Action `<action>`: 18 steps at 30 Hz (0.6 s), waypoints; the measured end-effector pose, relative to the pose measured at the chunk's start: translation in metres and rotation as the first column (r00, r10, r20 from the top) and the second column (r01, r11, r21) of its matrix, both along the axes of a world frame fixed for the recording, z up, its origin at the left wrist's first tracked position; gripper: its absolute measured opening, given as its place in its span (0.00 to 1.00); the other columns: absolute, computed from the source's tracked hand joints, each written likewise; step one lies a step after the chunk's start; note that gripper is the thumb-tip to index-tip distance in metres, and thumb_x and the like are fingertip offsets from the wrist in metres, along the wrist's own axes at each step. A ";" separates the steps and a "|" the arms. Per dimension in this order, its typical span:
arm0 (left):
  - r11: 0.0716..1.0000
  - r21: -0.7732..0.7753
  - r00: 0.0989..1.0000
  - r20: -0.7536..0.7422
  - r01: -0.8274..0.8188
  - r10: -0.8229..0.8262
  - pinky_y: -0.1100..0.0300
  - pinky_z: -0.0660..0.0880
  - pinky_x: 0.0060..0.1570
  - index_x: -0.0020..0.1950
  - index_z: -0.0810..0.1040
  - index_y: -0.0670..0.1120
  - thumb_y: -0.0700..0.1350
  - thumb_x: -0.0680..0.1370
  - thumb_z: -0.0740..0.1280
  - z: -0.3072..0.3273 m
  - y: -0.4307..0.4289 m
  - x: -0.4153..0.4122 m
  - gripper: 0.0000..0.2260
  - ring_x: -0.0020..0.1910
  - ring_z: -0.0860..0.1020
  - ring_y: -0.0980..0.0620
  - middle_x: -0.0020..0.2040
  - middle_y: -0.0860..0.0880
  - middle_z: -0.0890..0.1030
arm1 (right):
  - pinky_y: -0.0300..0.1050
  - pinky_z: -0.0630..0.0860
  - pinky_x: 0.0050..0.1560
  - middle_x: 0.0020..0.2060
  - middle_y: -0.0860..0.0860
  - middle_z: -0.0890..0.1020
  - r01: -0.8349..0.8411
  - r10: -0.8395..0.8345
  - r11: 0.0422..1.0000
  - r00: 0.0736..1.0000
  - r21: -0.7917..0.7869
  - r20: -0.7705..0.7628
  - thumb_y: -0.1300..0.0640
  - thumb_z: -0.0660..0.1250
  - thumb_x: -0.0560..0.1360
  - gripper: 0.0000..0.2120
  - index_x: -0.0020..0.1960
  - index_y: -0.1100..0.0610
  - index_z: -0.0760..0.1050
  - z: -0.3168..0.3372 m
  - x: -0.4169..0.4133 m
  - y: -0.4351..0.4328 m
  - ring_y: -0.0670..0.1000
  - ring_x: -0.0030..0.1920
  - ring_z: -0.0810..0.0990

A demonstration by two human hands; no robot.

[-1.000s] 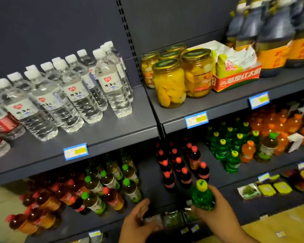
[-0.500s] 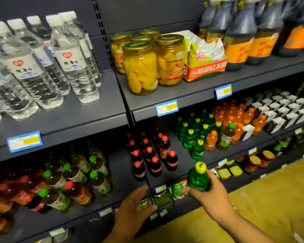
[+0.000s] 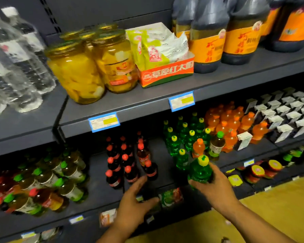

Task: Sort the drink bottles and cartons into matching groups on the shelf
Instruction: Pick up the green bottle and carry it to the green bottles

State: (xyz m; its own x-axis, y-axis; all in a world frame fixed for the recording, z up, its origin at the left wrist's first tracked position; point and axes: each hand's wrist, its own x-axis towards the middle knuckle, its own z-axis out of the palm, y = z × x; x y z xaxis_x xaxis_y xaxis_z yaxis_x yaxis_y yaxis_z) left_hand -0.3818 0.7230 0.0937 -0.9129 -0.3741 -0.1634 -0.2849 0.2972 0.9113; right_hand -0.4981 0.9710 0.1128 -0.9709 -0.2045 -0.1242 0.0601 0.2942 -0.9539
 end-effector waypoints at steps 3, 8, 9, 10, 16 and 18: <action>0.998 0.027 0.998 0.021 -0.053 0.053 0.73 0.74 0.57 0.71 0.73 0.53 0.41 0.69 0.80 -0.008 0.057 -0.039 0.32 0.59 0.71 0.79 0.65 0.65 0.75 | 0.46 0.77 0.54 0.51 0.40 0.83 -0.063 0.062 0.998 0.998 0.025 0.019 0.54 0.83 0.62 0.30 0.59 0.43 0.75 -0.010 -0.046 0.045 0.44 0.54 0.81; 0.996 0.028 0.994 0.071 -0.079 0.077 0.77 0.70 0.58 0.65 0.74 0.58 0.43 0.66 0.82 -0.012 0.142 -0.095 0.31 0.60 0.71 0.79 0.65 0.63 0.76 | 0.37 0.71 0.49 0.46 0.35 0.79 -0.113 0.111 0.989 0.993 0.091 0.033 0.55 0.83 0.63 0.28 0.55 0.41 0.72 -0.006 -0.100 0.101 0.45 0.50 0.79; 0.996 0.039 0.993 0.079 -0.085 0.082 0.78 0.70 0.57 0.64 0.74 0.59 0.44 0.65 0.82 -0.014 0.154 -0.104 0.31 0.62 0.72 0.76 0.65 0.64 0.76 | 0.37 0.70 0.48 0.45 0.33 0.77 -0.135 0.132 0.986 0.991 0.100 0.033 0.56 0.82 0.64 0.27 0.53 0.40 0.70 -0.006 -0.110 0.108 0.44 0.49 0.77; 0.994 0.051 0.993 0.082 -0.092 0.088 0.77 0.71 0.57 0.63 0.74 0.60 0.45 0.65 0.82 -0.016 0.165 -0.113 0.31 0.64 0.73 0.73 0.65 0.64 0.76 | 0.38 0.70 0.49 0.44 0.33 0.76 -0.155 0.152 0.982 0.988 0.109 0.036 0.55 0.82 0.64 0.27 0.52 0.39 0.69 -0.006 -0.119 0.114 0.45 0.49 0.77; 0.987 0.152 0.995 0.094 -0.044 0.030 0.76 0.72 0.56 0.70 0.72 0.55 0.40 0.70 0.79 -0.021 0.192 -0.141 0.32 0.63 0.71 0.77 0.67 0.65 0.74 | 0.41 0.75 0.50 0.47 0.40 0.82 -0.170 0.166 0.983 0.985 0.074 0.053 0.59 0.81 0.65 0.25 0.53 0.41 0.74 -0.009 -0.149 0.129 0.46 0.50 0.80; 0.985 0.161 0.994 0.103 -0.057 0.041 0.73 0.74 0.58 0.70 0.72 0.55 0.38 0.70 0.79 -0.025 0.194 -0.148 0.32 0.64 0.71 0.75 0.67 0.63 0.74 | 0.45 0.76 0.55 0.53 0.42 0.82 -0.173 0.169 0.984 0.983 0.042 0.070 0.59 0.80 0.66 0.28 0.61 0.44 0.74 -0.013 -0.152 0.133 0.46 0.55 0.80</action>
